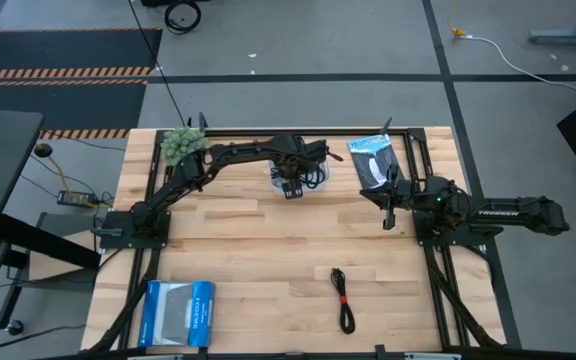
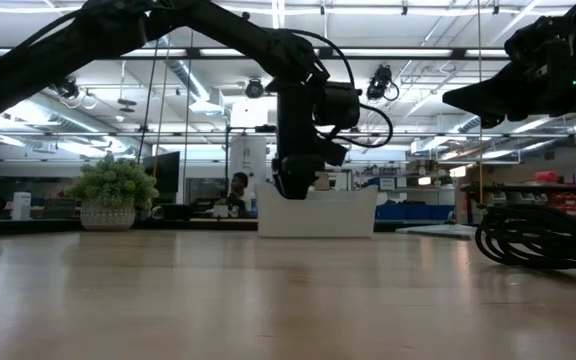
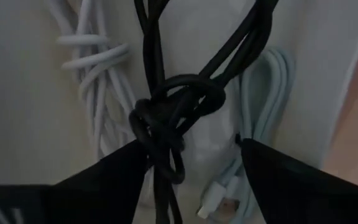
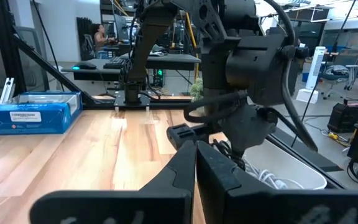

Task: Pick and place USB-C Cables
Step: Put the left black charger cable into the white bin, then put the black charger cable into the white bin

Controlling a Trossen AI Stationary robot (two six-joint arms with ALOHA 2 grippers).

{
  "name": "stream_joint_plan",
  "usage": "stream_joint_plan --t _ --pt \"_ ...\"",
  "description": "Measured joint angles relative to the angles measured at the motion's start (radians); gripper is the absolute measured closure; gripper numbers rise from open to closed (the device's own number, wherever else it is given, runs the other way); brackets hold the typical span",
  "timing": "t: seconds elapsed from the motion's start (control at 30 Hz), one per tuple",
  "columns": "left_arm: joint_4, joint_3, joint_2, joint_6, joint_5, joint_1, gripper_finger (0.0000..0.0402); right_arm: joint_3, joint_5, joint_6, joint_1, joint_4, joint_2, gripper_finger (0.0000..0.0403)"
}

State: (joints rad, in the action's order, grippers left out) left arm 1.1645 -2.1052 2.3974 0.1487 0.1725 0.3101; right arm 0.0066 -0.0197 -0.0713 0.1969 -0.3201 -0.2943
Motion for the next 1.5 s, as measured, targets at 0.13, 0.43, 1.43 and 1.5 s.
stream_joint_plan --t 0.13,0.43,1.43,1.5 --pt "0.051 -0.049 -0.006 -0.007 0.0 0.0 0.0119 0.0 0.0 0.0 0.0 0.0 0.0 0.0383" --pt "0.12 -0.247 -0.009 -0.007 -0.068 -0.001 0.0115 0.0 0.0 0.0 0.0 0.0 0.0 0.0383" --pt "0.109 -0.251 -0.095 0.158 -0.196 -0.314 0.0116 0.0 0.0 0.0 0.0 0.0 0.0 0.0383" --pt "0.107 -0.251 -0.095 0.206 -0.192 -0.342 0.0116 0.0 0.0 0.0 0.0 0.0 0.0 0.0383"
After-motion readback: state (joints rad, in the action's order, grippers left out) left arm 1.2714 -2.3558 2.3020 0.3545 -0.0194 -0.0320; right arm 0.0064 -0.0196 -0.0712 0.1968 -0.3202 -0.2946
